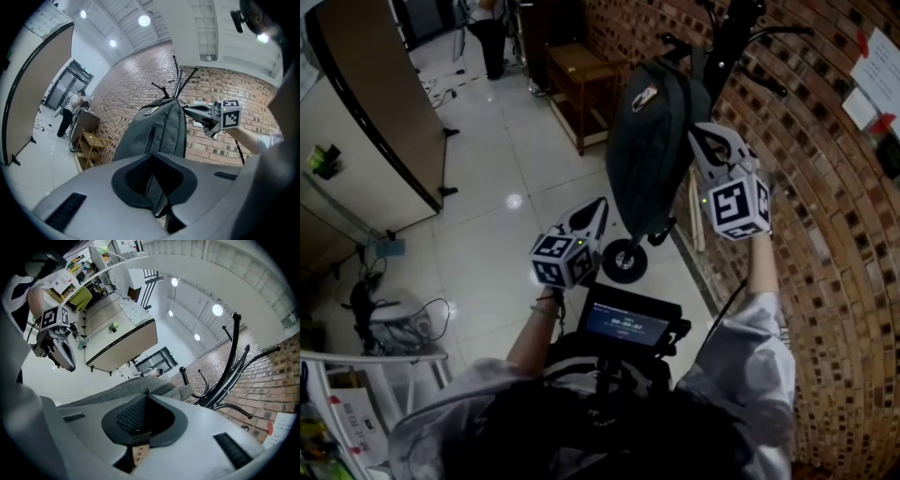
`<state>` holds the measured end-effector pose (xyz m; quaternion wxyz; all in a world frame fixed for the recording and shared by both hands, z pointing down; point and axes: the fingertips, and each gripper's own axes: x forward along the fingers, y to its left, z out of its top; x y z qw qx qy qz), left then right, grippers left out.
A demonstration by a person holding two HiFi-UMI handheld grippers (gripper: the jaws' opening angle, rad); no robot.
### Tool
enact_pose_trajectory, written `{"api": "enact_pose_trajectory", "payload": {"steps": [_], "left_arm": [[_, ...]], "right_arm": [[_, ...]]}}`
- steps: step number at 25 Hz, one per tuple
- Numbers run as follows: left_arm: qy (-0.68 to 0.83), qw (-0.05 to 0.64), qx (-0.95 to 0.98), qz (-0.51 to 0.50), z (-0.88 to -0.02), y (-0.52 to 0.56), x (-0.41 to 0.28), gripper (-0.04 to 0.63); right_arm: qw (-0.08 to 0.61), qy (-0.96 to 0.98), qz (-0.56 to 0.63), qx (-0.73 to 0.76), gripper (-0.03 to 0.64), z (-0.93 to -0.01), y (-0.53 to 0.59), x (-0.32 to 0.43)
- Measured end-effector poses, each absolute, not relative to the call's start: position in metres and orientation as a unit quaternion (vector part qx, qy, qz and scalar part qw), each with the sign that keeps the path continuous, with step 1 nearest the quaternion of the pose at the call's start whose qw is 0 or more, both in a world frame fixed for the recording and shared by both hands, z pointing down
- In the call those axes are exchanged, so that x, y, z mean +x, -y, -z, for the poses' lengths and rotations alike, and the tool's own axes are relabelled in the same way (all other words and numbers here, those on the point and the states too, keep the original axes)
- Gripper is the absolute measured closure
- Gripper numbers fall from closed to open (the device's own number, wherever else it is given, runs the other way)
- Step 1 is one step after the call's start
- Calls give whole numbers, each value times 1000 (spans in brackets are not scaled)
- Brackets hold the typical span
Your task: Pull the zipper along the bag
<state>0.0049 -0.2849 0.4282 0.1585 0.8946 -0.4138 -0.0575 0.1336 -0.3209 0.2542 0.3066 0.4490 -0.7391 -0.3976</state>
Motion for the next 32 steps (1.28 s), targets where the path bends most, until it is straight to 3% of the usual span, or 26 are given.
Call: {"api": "enact_pose_trajectory", "payload": {"steps": [13, 20, 32], "left_arm": [[411, 158, 896, 53, -430, 283, 10, 588], [410, 158, 897, 52, -430, 284, 10, 588], [411, 162, 896, 51, -435, 287, 11, 588]], "right_arm": [[301, 741, 374, 469, 607, -273, 311, 140], [312, 720, 417, 458, 607, -273, 312, 130], [182, 736, 339, 557, 598, -268, 318, 130]]}}
